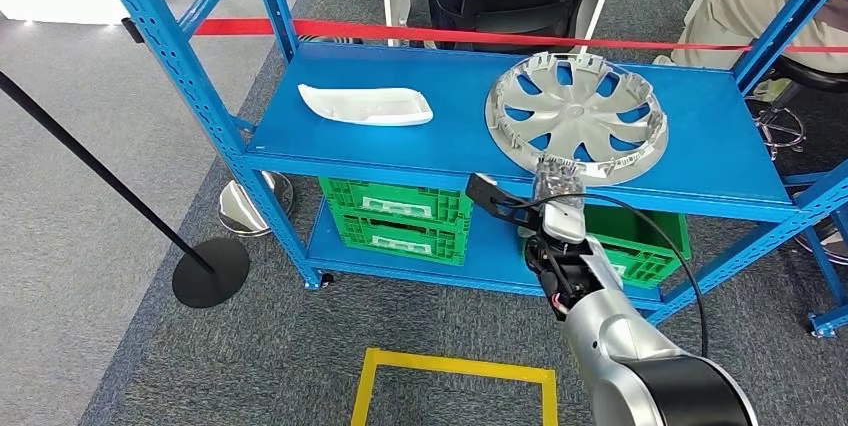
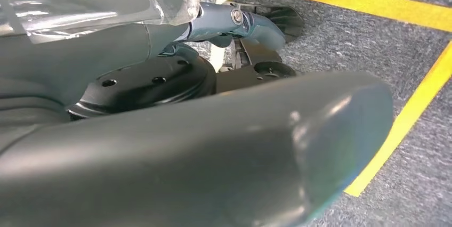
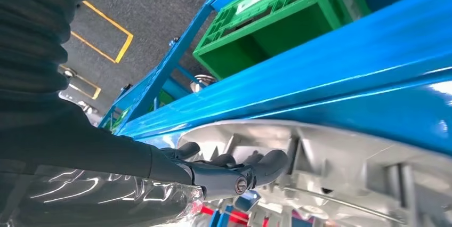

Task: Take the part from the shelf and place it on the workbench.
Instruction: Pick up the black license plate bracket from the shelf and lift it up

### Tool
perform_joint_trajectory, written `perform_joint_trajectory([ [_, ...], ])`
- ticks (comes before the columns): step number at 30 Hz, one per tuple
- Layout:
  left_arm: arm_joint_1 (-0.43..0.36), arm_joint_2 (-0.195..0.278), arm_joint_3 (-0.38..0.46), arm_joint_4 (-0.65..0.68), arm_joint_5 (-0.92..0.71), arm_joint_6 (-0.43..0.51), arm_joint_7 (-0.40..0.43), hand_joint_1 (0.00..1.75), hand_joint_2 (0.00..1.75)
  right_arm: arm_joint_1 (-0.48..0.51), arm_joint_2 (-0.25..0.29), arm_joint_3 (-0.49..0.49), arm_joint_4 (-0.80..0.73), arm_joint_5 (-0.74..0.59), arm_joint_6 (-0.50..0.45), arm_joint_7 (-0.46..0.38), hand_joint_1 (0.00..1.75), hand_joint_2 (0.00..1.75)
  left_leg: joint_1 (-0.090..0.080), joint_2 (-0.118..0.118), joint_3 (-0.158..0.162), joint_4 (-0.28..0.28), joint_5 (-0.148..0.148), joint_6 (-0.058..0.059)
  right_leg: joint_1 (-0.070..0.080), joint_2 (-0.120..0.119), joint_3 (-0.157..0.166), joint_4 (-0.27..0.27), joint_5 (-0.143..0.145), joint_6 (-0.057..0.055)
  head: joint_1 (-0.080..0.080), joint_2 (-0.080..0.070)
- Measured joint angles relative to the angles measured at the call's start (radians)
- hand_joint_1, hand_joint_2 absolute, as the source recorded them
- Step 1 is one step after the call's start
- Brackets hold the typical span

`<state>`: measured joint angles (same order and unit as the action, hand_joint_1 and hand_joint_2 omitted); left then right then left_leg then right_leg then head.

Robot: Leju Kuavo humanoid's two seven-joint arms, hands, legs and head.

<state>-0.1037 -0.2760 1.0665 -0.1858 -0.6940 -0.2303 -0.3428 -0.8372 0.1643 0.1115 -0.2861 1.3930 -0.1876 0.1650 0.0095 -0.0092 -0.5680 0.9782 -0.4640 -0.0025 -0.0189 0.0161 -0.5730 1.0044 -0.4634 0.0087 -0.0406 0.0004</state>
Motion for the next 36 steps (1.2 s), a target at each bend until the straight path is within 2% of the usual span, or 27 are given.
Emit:
perform_joint_trajectory([
  [5,0.000,0.004,0.000,0.000,-0.002,-0.022,-0.006,0.00,0.00,-0.011,-0.009,-0.002,0.000,0.018,-0.002,0.007,0.00,1.75,0.000,0.000,0.000,0.000,0.000,0.000,0.000,0.000,0.000,0.000,0.000,0.000,0.000,0.000],
  [22,0.003,0.008,0.000,0.000,-0.016,-0.016,-0.016,0.00,0.00,-0.150,-0.070,-0.014,-0.002,0.061,-0.009,0.041,0.00,1.75,0.000,0.000,0.001,0.001,0.000,0.000,0.000,0.000,0.001,0.000,0.000,0.000,0.000,0.000],
  [36,0.003,0.009,-0.001,0.000,-0.011,-0.025,-0.016,0.00,0.00,-0.165,-0.071,-0.014,-0.002,0.070,0.002,0.031,0.00,1.75,0.000,0.000,0.001,0.001,0.000,0.000,0.000,0.000,0.002,0.000,0.000,0.000,0.000,0.000],
])
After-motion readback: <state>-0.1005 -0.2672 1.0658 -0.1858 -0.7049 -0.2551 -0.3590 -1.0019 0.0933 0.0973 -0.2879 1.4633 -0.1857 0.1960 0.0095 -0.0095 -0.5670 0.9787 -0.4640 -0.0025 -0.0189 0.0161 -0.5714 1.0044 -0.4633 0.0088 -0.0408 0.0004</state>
